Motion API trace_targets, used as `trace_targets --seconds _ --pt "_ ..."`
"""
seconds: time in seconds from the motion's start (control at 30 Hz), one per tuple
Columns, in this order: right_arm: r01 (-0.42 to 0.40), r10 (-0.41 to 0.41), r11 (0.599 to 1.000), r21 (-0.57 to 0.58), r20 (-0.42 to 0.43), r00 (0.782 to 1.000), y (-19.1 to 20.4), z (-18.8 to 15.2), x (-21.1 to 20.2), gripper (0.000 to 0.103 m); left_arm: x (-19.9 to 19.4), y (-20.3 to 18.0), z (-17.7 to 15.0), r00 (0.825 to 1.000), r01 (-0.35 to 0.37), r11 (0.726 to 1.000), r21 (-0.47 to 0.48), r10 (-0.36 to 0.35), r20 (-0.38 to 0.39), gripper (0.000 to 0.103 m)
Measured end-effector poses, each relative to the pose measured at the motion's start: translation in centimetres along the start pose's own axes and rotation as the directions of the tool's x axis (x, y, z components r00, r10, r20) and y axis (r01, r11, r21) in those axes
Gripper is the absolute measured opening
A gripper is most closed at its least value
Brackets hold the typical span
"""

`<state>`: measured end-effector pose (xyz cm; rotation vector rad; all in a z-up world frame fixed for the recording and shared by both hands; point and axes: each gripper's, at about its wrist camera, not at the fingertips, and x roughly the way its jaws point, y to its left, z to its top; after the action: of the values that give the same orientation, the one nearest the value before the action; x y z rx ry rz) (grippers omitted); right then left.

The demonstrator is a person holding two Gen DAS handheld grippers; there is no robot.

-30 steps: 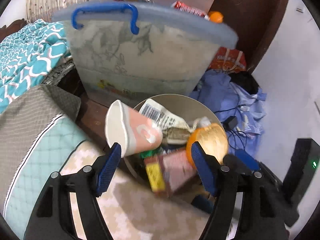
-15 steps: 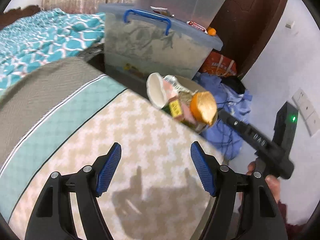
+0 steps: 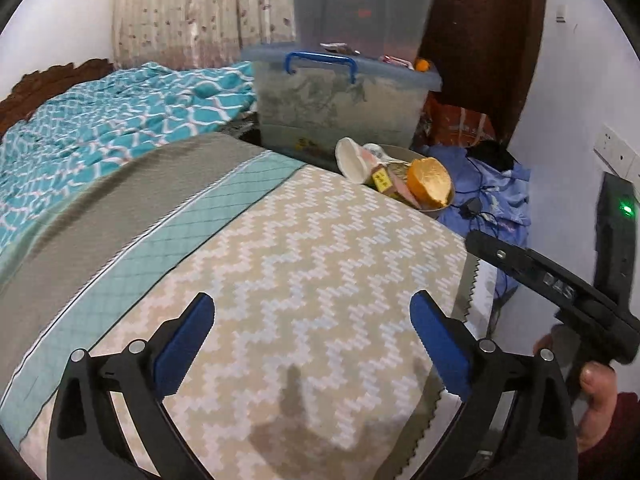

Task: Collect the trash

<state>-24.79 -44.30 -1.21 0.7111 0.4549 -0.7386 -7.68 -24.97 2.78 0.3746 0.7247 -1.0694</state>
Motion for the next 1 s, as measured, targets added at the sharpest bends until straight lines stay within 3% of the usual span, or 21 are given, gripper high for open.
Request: trace_targets --seconds 0.13,0.37,0.73,1.0 --pt "0.006 -0.007 1.000 -0.019 -0.004 1.000 2.1 -1.5 -1.6 0.088 -2.1 1.7 -1.0 1.000 -0.004 0.999 -0.045 0.005 0.027 0.094" --pt "0.024 -0.024 0.999 -0.039 -0.006 1.000 5.1 -3.7 -3.2 0.092 -4.7 3.8 -2.5 0.998 -0.033 0.996 -0.082 0.037 0.050 0.094" --pt "0.082 -0.082 0.997 -0.011 0.026 0.996 6.7 -5.5 -5.3 0.099 -6.7 4.9 -4.1 0.994 -0.091 0.994 -0.056 0.095 0.058 0.094" --pt "0.070 -0.069 0.997 -0.027 0.041 0.997 7.8 -5.8 -6.3 0.099 -7.4 5.3 -4.3 0.993 -0.098 0.993 -0.062 0.102 0.066 0.094"
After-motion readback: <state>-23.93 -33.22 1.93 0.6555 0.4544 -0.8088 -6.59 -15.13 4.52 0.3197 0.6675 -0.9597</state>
